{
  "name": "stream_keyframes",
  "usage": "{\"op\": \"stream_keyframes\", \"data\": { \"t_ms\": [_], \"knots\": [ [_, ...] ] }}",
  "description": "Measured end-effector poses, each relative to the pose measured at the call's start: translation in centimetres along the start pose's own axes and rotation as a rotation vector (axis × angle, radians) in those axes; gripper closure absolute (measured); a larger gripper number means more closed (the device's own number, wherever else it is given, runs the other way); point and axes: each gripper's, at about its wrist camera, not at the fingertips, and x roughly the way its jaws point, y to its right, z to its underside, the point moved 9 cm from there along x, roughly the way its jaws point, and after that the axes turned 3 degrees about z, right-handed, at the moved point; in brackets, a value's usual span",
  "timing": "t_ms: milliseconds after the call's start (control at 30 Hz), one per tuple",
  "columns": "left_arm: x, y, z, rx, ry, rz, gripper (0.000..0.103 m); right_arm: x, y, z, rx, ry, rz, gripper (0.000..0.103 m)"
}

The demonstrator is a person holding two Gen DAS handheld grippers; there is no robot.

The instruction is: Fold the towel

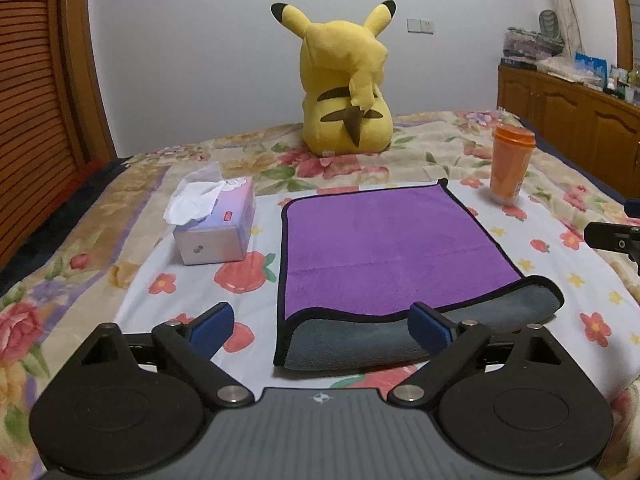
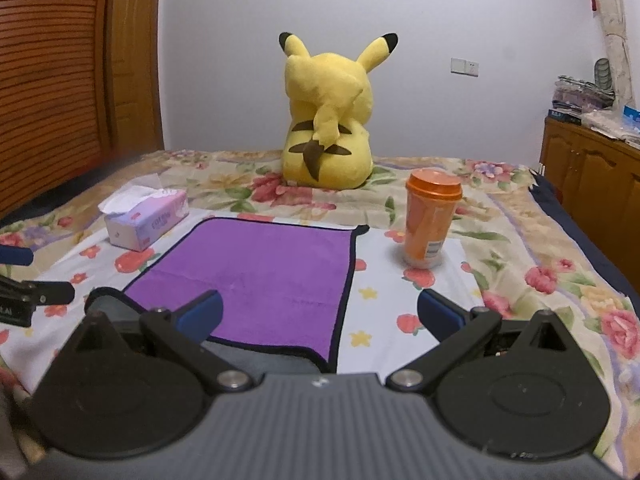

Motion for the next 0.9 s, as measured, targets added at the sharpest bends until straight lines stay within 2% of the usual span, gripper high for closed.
{"op": "stream_keyframes", "data": {
  "t_ms": [467, 633, 700, 733, 800, 900],
  "knots": [
    [4.1, -1.9, 0.2, -0.020, -0.063, 0.028, 0.011, 3.4, -0.6, 1.1, -0.025, -0.106, -0.057, 0.000],
    [5.6, -2.4, 0.6, -0.027, -0.098, 0.048, 0.019, 4.5, -0.6, 1.6, -0.022, -0.148, -0.072, 0.001],
    [6.2, -2.5, 0.8, -0.032, -0.114, 0.061, 0.026, 5.0, -0.6, 2.1, -0.019, -0.173, -0.075, 0.001],
    [6.5, -2.5, 0.9, -0.037, -0.121, 0.070, 0.027, 5.2, -0.6, 2.3, -0.016, -0.187, -0.079, 0.002],
    [7.1, -2.7, 1.1, -0.042, -0.136, 0.084, 0.032, 5.8, -0.5, 2.8, -0.012, -0.215, -0.088, 0.014],
    [7.8, -2.7, 1.3, -0.041, -0.153, 0.098, 0.034, 6.6, -0.4, 3.6, -0.004, -0.259, -0.095, 0.015]
  ]
}}
